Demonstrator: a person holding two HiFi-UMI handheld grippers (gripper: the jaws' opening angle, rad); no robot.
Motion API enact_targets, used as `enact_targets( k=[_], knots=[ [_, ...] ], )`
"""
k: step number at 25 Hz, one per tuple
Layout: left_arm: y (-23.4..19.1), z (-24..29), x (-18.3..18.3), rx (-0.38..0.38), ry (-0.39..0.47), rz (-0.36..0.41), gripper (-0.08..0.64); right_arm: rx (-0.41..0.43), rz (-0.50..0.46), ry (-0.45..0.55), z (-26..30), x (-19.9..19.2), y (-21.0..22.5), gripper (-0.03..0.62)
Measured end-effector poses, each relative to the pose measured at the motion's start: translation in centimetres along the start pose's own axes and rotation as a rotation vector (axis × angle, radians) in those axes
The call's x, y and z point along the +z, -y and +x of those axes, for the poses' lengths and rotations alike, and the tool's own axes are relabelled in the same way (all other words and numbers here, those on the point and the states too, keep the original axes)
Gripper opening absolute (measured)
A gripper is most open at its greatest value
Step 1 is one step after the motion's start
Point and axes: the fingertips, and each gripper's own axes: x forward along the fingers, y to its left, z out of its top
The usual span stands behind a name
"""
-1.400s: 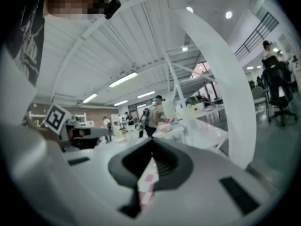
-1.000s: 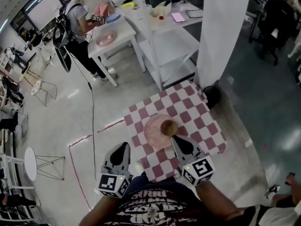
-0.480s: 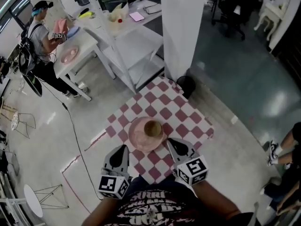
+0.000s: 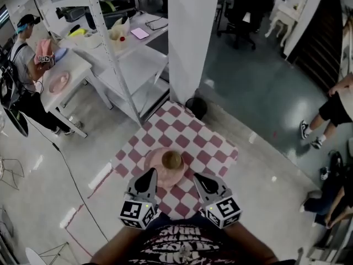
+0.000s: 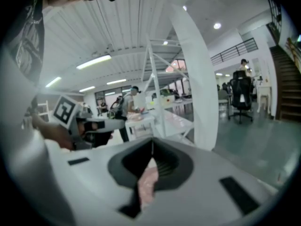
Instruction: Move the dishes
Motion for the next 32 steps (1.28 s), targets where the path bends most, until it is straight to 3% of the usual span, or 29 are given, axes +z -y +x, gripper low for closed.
enact_targets(
  k=[6, 17, 23, 32],
  knots=[
    [0.1, 1.4, 0.7, -0.095, 0.009, 0.01, 0.031, -0.138, 0.017, 0.012, -1.8, 0.3, 0.8, 0.034],
    [1.3, 4.4, -0.8, -0.153, 0.014, -0.061, 0.031, -0.243, 0.01, -0.042, -5.8, -0.5, 2.8, 0.034],
    [2.3, 5.9, -1.3, -0.126, 0.025, -0.08, 0.031, -0.192, -0.026, -0.07, -6.0, -0.7, 4.0, 0.034],
    [2.7, 3.8, -0.5, 0.035, 0.02, -0.024, 0.031, -0.031, 0.003, -0.041, -4.0, -0.7, 5.9, 0.034]
  ],
)
